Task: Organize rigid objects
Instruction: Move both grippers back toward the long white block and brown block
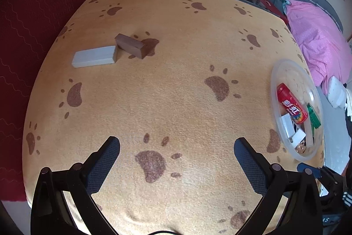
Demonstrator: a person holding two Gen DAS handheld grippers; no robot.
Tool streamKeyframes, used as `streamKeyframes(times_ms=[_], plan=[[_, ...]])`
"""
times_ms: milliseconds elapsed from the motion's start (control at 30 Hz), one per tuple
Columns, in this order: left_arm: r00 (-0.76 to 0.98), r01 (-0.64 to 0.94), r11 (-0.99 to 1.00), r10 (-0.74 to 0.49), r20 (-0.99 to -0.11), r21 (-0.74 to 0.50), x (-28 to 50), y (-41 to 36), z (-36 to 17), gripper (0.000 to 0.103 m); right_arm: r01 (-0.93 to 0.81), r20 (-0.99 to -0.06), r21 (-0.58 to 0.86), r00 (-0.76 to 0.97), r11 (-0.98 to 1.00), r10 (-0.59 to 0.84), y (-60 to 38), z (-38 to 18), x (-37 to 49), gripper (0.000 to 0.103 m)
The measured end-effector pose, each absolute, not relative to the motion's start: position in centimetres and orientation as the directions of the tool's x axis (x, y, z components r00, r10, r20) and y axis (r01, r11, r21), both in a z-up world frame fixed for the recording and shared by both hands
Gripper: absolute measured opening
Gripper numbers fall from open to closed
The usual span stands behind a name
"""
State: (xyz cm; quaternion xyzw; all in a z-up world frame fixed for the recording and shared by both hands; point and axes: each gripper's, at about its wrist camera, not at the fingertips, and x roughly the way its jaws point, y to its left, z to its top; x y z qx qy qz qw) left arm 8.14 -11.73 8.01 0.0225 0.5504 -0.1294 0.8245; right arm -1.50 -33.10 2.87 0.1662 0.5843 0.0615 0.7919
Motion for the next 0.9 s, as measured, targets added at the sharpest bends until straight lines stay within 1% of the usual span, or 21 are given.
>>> streamKeyframes(times_ms=[167, 300, 467, 667, 900], plan=[[0.358, 0.21, 0.971, -0.184, -0.916, -0.113, 8.8, -9.1, 7.7, 0.103, 0.106, -0.909, 0.329, 0.304, 0.938, 0.285, -31.5, 2.5, -0.6, 0.094], [0.353, 0.184, 0.976, -0.178, -0.918, -0.118, 9.5, -6.7, 7.4, 0.103, 0.105, -0.911, 0.317, 0.308, 0.942, 0.272, -29.9, 2.4, 0.3, 0.097], [0.351, 0.159, 0.98, -0.17, -0.921, -0.12, 11.1, -3.9, 7.1, 0.103, 0.094, -0.912, 0.312, 0.31, 0.945, 0.27, -27.6, 2.5, 1.6, 0.097], [0.34, 0.139, 0.983, -0.161, -0.926, -0.12, 13.9, -0.8, 6.2, 0.103, 0.082, -0.911, 0.305, 0.315, 0.949, 0.266, -25.0, 2.6, 3.4, 0.099], [0.33, 0.13, 0.98, -0.185, -0.926, -0.15, 17.8, 1.2, 5.2, 0.103, 0.092, -0.914, 0.29, 0.32, 0.953, 0.247, -23.2, 2.6, 5.3, 0.1]])
